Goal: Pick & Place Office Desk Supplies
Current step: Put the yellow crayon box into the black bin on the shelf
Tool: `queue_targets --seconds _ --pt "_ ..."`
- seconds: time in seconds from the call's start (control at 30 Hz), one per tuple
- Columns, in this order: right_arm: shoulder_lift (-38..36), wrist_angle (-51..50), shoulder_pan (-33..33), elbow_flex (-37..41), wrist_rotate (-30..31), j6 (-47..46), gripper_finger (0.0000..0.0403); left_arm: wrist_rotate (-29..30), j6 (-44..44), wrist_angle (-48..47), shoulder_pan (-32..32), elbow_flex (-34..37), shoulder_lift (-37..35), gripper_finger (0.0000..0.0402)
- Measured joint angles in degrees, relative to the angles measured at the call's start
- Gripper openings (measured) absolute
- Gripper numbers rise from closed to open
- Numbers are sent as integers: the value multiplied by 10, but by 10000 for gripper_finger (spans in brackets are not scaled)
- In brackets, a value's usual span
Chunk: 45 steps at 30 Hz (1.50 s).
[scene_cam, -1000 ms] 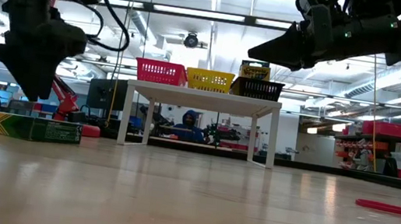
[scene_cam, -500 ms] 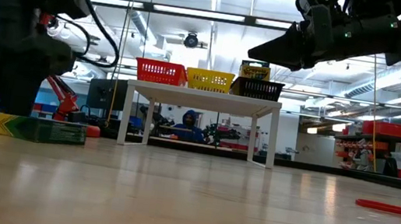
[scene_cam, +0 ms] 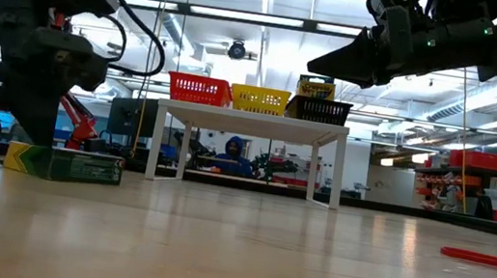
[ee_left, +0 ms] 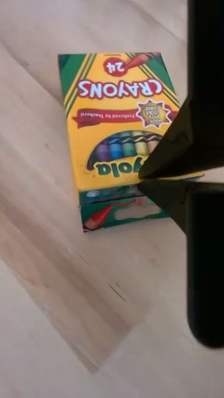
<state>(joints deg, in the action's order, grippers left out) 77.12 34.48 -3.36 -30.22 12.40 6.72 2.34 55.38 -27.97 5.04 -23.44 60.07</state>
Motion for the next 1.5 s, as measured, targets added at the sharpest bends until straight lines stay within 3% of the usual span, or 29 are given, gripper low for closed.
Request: queue_targets --seconds 0.23,0.5,0.7,0.87,1.0,1.17,1.5 --pt "0 0 0 0 0 0 21 3 -43 29 0 -7 0 5" --pt "0 0 0 0 0 -2 21 48 -128 20 0 -98 3 6" --pt "0 0 0 0 0 -3 21 50 -58 -85 3 -109 18 81" --pt "0 0 0 0 0 -4 21 23 -39 10 2 -57 19 159" --pt "0 0 0 0 0 -4 21 17 -23 65 3 -18 19 187" --pt "0 0 0 0 0 -4 21 34 -9 25 3 -8 19 176" --pt "0 0 0 0 0 -4 21 25 -45 40 19 -8 38 128"
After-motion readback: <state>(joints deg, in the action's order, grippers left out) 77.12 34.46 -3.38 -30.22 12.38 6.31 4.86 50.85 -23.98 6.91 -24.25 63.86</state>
